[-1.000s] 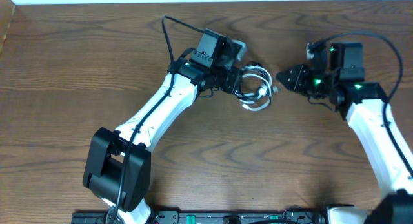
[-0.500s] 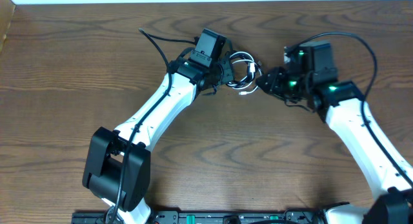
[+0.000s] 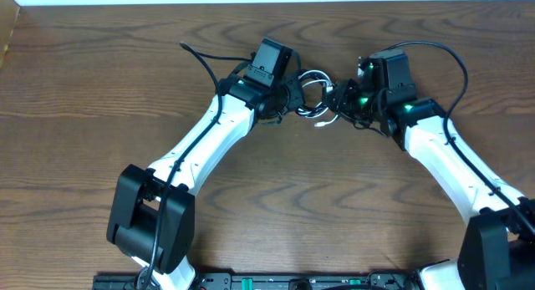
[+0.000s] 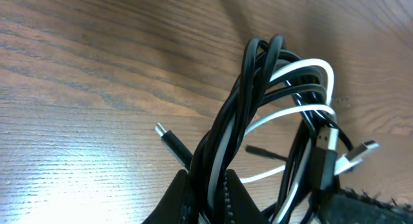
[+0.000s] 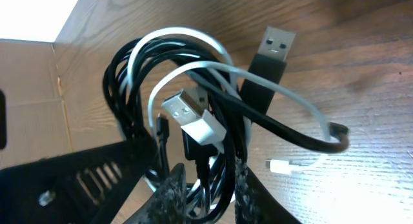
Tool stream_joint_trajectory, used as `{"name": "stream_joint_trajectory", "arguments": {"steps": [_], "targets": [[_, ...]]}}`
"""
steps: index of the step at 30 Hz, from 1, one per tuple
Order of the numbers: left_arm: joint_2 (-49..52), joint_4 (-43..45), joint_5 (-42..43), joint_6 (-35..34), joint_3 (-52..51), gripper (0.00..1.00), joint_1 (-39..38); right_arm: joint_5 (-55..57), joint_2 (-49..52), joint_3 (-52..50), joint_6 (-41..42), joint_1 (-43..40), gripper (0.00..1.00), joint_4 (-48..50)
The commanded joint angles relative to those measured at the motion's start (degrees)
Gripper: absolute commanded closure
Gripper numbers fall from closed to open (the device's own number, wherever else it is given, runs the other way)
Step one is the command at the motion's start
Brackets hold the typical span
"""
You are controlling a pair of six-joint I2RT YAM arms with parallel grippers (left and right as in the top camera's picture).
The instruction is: Untangle cables
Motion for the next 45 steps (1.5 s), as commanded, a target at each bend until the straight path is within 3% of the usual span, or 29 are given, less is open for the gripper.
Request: {"name": "stream_joint_trajectory", "arguments": {"steps": [1,5,11,16,22,27,32,38,43,45], "targets": [[0.17,-0.11,3.45,-0.42,-0.15,0.93,-0.04,0.44,1.49,-0.02,1.49,0.44,0.84,1.55],[0.17,-0.11,6.45,0.02,-0.15,0.93,-0.04,0.44,1.88,-0.02,1.62,0.44,0.99,2.21],[0.17,-1.40,6.71,9.66,-0.15,0.93,-0.04,-0.98,1.33,0.00,1.33,-0.94,0.99,2.80],[0.22,-2.64,6.71,17.66,-0.15,0.93,-0.04,-8.87,-1.11,0.02,0.74,-6.60,0.99,5.20],[0.22,-2.95,6.78,22.25,-0.15,0.93,-0.04,-18.32,-2.32,0.02,1.60,-15.47,0.99,6.36],[0.22,-3.08,8.87,26.56,-0.15,0.93,-0.04,-18.08,-2.32,0.00,-1.36,-19.30,0.99,3.78],[0.22,-1.86,8.13,25.73,-0.17,0.93,0.00,-18.47,-2.32,0.00,-7.23,-18.18,0.96,-0.92],[0.24,-0.50,3.76,16.98,-0.17,0.93,0.00,-20.52,-2.32,0.00,-12.66,-12.66,0.66,-3.67],[0.33,-0.57,0.44,11.56,-0.15,0.93,0.00,-15.67,-2.21,0.00,-10.12,-7.67,0.64,-6.12],[0.33,-0.63,0.44,10.75,-0.17,0.93,0.00,-12.22,-1.99,0.00,-7.67,-6.40,0.68,-7.41]]}}
